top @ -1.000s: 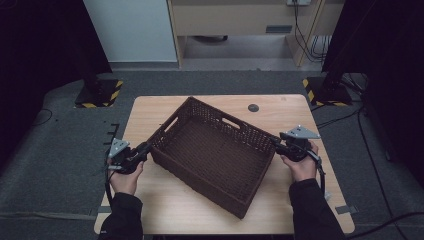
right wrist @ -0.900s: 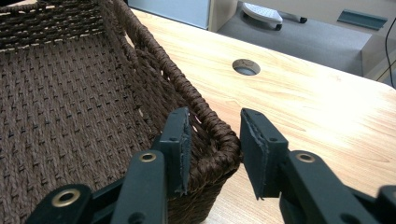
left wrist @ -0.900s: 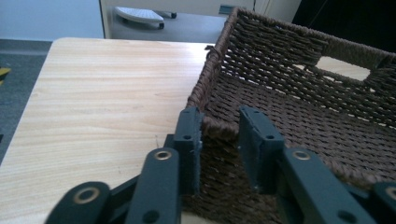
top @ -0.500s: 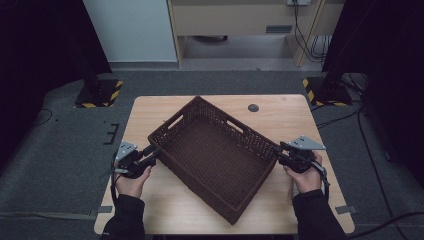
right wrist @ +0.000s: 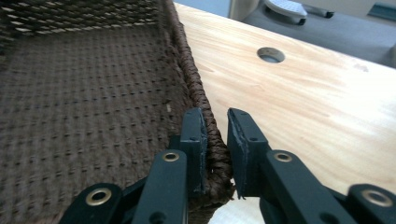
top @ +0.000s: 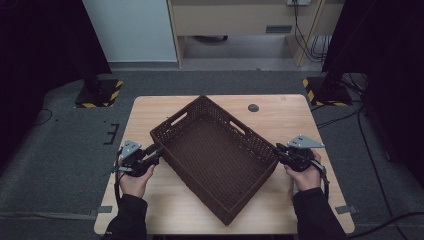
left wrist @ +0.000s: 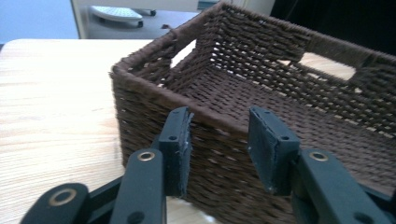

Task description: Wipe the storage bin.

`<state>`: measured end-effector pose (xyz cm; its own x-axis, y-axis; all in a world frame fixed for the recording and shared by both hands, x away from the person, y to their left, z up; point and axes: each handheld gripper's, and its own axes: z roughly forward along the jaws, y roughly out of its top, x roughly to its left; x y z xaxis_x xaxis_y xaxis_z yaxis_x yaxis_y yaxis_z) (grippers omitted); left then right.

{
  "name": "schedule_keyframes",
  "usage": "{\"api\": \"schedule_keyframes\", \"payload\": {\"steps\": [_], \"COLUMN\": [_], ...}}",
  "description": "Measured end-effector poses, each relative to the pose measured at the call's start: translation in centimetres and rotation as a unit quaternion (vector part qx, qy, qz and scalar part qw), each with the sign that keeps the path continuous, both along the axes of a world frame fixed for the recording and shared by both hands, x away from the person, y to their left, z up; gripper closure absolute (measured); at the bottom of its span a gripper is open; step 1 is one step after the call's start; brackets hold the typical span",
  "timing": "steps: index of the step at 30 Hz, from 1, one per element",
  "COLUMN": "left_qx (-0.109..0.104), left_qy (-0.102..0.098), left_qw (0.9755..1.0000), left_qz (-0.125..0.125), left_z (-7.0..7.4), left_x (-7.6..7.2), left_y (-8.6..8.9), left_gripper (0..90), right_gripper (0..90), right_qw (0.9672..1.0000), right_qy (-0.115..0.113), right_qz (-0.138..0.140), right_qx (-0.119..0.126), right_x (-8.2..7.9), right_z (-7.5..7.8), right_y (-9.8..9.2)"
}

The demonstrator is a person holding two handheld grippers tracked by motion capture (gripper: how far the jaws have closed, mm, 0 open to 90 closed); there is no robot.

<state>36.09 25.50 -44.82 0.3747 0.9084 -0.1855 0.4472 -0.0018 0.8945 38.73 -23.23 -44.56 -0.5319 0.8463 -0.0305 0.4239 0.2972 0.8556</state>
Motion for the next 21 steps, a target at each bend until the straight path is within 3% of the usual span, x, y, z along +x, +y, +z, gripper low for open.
{"api": "schedule_keyframes", "payload": {"steps": [4,5,9,11,15,17,21], "left_qx": [0.002,0.004,0.009,0.011,0.012,0.009,0.02], "left_qy": [-0.004,-0.003,-0.002,-0.004,-0.006,-0.003,-0.006], "left_qw": [0.9998,0.9997,0.9995,0.9995,0.9995,0.9997,0.9995], "left_qz": [-0.018,-0.023,-0.031,-0.029,-0.028,-0.024,-0.024], "left_z": [0.3,0.2,-0.2,-0.4,-0.4,-0.5,-0.3], "left_x": [-0.2,-0.1,0.2,0.6,0.9,1.1,0.9], "left_y": [-1.3,-1.7,-2.5,-2.7,-2.7,-2.6,-2.8], "left_gripper": [54.3,54.0,54.2,54.4,55.8,54.8,55.2], "right_gripper": [77.3,76.4,74.9,67.7,68.3,73.7,80.8], "right_qw": [0.9999,0.9995,0.9992,0.9995,0.9993,0.9991,0.9989], "right_qy": [0.002,0.003,0.011,-0.004,-0.011,-0.004,0.002], "right_qz": [0.011,0.019,0.032,0.027,0.029,0.037,0.044], "right_qx": [0.012,0.024,0.02,0.017,0.022,0.021,0.019], "right_x": [-1.6,-2.7,-3.3,-3.0,-2.2,-1.3,-1.3], "right_z": [-0.1,-0.2,0.0,0.4,0.5,0.1,-0.2], "right_y": [-0.1,0.0,0.0,0.1,0.4,0.9,1.4]}}
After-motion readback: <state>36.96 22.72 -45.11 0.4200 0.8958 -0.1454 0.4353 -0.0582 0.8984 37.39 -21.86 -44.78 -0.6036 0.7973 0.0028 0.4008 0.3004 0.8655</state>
